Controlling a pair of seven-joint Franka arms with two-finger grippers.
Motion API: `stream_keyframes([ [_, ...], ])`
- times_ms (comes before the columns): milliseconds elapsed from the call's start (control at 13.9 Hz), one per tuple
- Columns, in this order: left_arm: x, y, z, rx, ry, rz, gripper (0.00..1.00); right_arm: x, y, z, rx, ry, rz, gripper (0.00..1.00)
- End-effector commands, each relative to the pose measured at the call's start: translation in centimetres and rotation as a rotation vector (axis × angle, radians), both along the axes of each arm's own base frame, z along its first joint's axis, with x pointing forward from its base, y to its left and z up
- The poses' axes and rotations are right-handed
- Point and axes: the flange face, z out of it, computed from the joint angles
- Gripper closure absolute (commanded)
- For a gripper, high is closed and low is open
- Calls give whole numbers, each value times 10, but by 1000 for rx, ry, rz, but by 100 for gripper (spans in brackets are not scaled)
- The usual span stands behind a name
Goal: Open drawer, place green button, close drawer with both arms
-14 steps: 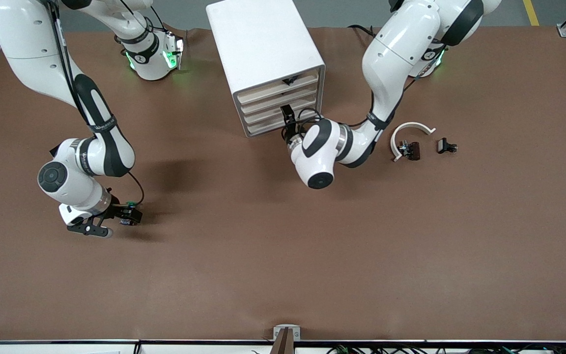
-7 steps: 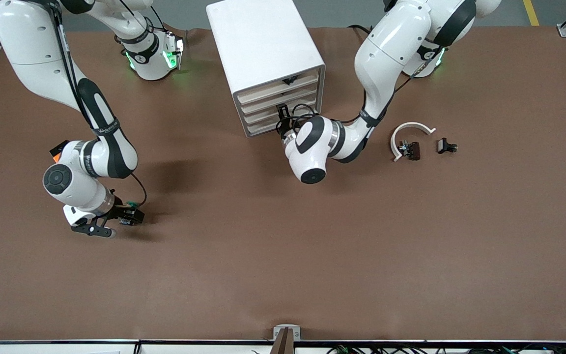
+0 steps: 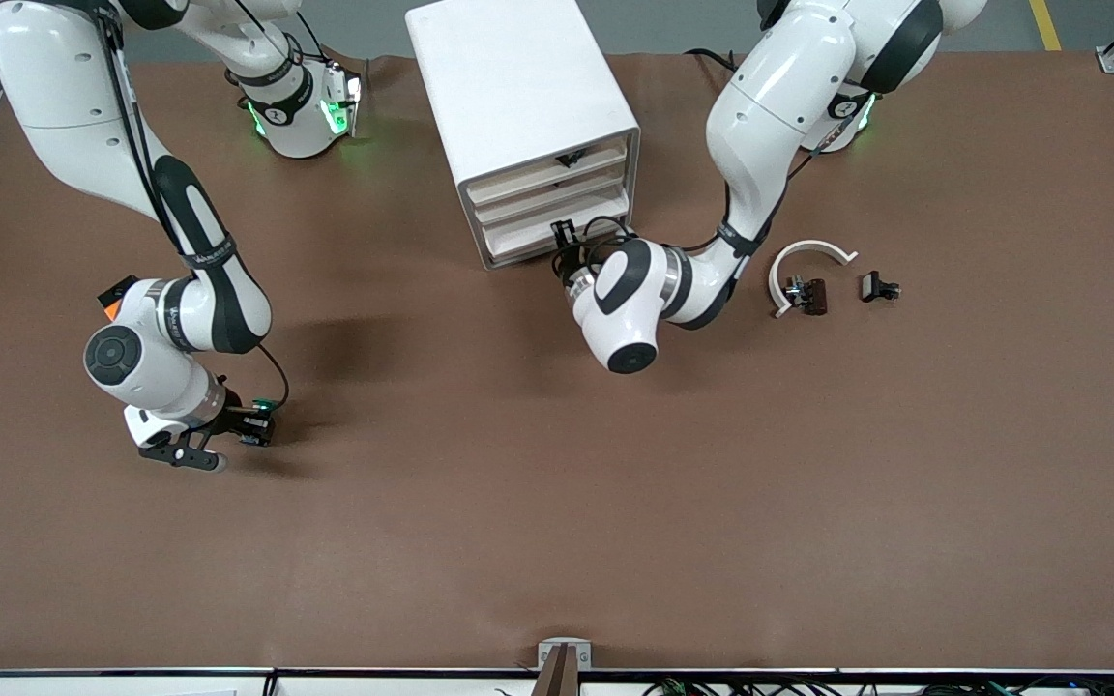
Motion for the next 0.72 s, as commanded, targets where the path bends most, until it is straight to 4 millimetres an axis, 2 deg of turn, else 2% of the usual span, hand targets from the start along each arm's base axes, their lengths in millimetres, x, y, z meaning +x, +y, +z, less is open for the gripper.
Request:
stream_keyframes([
  [0,35,17,7,18,-62,69,100,17,5,32,14,58,-33,100],
  [144,60,36,12,8,-84,109,100,18,8,58,18,64,-66,100],
  [215,69,45,12,-4,-96,123,100,16,16,70,22,67,-88,100],
  [359,88,65,15,-24,-115,154,100,10,42,100,24,93,-143,100],
  [431,95,72,17,-39,-125,159,100,5,63,116,23,97,-179,100],
  [502,99,76,18,-56,-137,156,94,0,84,128,21,104,-223,100],
  [574,104,83,19,-74,-148,156,53,-5,106,138,24,97,-272,100],
  [646,108,86,21,-81,-155,160,1,-13,139,148,23,95,-313,100],
])
